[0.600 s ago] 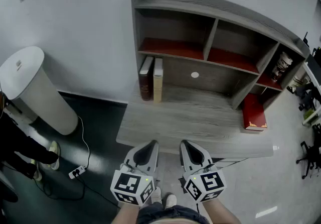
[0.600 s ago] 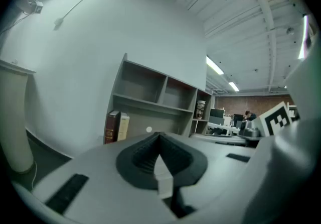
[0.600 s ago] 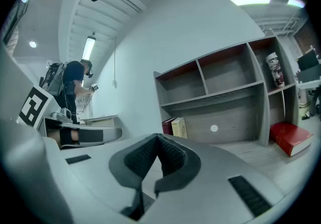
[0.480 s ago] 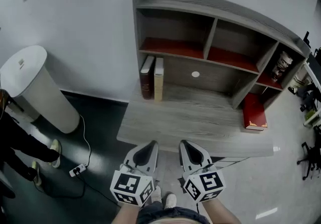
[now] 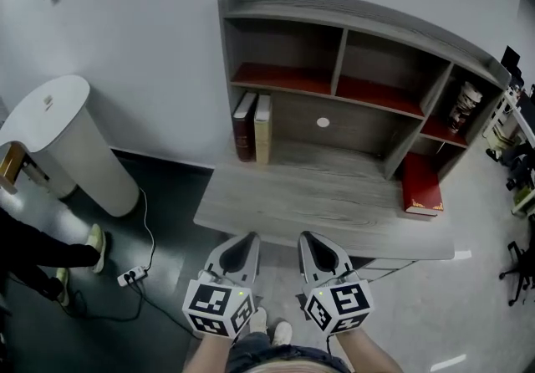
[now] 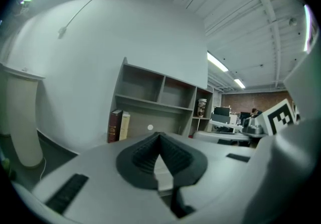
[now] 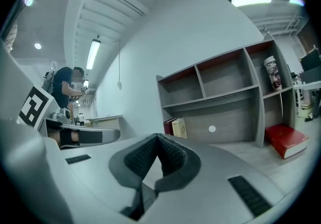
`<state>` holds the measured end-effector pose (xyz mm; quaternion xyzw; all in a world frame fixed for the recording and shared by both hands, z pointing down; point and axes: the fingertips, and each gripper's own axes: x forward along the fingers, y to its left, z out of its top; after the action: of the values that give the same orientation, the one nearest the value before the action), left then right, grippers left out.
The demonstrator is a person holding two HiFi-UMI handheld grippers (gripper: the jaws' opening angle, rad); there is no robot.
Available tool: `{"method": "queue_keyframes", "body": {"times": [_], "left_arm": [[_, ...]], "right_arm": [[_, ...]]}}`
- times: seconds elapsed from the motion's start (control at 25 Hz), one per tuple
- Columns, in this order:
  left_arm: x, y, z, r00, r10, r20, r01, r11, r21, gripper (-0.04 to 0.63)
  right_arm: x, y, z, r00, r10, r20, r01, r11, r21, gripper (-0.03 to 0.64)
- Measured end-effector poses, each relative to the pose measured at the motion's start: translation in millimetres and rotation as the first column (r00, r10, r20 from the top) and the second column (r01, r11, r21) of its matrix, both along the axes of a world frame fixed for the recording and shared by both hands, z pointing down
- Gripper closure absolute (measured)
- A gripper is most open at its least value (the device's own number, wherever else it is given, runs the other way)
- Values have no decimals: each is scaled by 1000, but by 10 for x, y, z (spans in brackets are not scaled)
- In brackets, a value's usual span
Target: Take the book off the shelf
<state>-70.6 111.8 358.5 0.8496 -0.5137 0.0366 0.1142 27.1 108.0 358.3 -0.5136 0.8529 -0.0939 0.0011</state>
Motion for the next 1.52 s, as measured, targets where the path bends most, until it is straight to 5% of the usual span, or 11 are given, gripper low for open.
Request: {"method": "queue_keyframes", "body": {"times": [0.28, 0.72, 1.52], "left_arm": [[38, 28, -86, 999, -44, 7, 43, 999, 22, 584], [80, -295, -124, 997, -71, 17, 71, 997, 31, 583], [-140, -2007, 163, 996, -79, 37, 81, 995, -56, 583]], "right_arm": [[168, 78, -70, 998, 5, -65, -1, 998, 57, 609], [375, -219, -44, 999, 38, -32, -36, 999, 37, 609], [289, -1783, 105, 991, 86, -106, -90, 995, -33, 609]]}}
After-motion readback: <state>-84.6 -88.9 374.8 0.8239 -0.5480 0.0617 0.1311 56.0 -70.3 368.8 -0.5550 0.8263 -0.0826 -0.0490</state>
